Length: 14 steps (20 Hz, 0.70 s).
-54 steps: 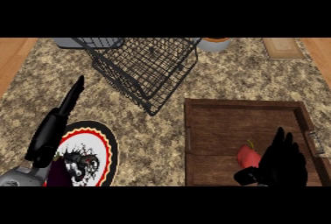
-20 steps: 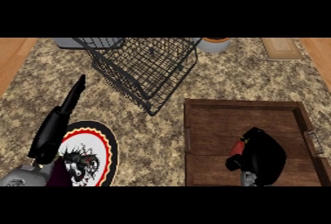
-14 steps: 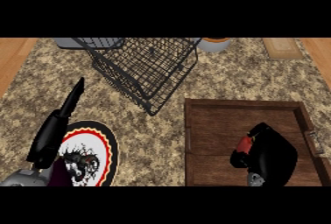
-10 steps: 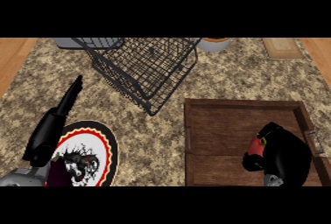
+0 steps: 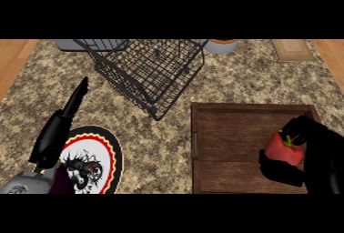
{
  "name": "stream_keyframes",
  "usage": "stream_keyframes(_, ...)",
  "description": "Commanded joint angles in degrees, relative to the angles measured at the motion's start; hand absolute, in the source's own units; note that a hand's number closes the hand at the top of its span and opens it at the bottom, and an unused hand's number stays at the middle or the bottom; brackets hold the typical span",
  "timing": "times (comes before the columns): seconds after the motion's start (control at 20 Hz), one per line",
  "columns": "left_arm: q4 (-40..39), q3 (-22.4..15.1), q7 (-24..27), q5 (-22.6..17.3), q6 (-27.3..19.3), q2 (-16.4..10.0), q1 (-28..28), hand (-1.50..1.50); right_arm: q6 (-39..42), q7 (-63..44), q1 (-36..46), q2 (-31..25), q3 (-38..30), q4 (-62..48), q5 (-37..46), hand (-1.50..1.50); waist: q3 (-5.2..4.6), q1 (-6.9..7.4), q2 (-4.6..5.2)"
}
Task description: Pick the bell pepper from the tray and place it in the tiered basket
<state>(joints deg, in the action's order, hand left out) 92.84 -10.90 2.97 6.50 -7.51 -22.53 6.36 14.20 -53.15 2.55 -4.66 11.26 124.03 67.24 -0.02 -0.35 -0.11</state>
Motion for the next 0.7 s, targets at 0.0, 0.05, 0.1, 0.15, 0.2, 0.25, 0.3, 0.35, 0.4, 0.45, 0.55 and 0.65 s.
stream_keyframes(0.0,3.9,0.5,-0.9,-0.4,1.0,-0.3,-3.3,0.00,8.5,-2.4,4.6,-0.6,0.8,9.8,-2.3,1.50,-0.02,0.56,-0.14)
stream_keyframes(0.05,-0.6,1.3,0.7,-0.7,1.8,0.2,-0.5,0.00,12.8,-3.5,9.2,-2.0,-0.9,10.3,-2.8,1.50,-0.05,0.31,0.01)
stream_keyframes(0.1,3.2,-0.8,0.1,1.5,0.7,0.8,-3.2,0.00,12.5,-2.3,11.6,-2.4,-1.6,8.7,-3.1,1.50,-0.02,0.68,-0.01)
stream_keyframes(0.15,0.9,2.1,0.9,-0.8,2.5,-0.6,-1.4,0.00,13.3,-5.4,17.0,0.3,1.4,6.4,-0.7,1.50,-0.06,0.87,0.06)
stream_keyframes(0.2,-1.4,2.9,4.5,-0.1,2.2,-0.6,-2.3,0.00,15.7,-6.8,17.4,1.0,2.9,9.1,-0.4,1.50,-0.07,0.63,0.03)
stream_keyframes(0.25,-1.0,2.2,0.9,0.6,2.6,0.5,0.9,0.00,16.5,-5.3,21.0,0.9,-1.8,8.2,-3.7,1.50,-0.03,0.46,0.08)
stream_keyframes(0.3,-2.7,3.2,5.9,-0.6,4.0,-0.3,-1.7,0.00,14.3,-5.5,24.8,2.0,-0.3,3.6,-1.3,1.50,-0.06,0.77,0.12)
stream_keyframes(0.35,1.7,2.1,1.1,0.5,3.1,0.6,-2.1,0.00,11.7,-5.9,26.7,3.8,2.0,-0.2,1.5,1.50,-0.03,0.97,0.08)
stream_keyframes(0.4,0.5,2.6,1.5,1.4,2.3,0.6,0.0,0.00,16.8,-5.7,31.1,3.3,-4.4,2.4,-4.3,1.50,-0.03,0.73,0.06)
stream_keyframes(0.45,2.2,1.2,0.0,1.6,2.0,1.8,-1.4,0.00,14.2,-7.0,35.3,4.5,-1.7,-4.5,-1.7,1.50,-0.05,1.22,0.09)
stream_keyframes(0.55,-0.8,2.1,-0.3,0.5,3.8,1.7,1.7,0.00,16.9,-10.6,41.3,4.6,-2.2,-4.3,-4.0,1.50,-0.06,0.78,0.07)
stream_keyframes(0.65,1.4,2.6,2.5,1.1,3.4,1.1,-3.0,0.00,14.5,-10.5,45.2,4.6,-4.4,-9.9,-5.9,1.50,-0.05,1.31,0.07)
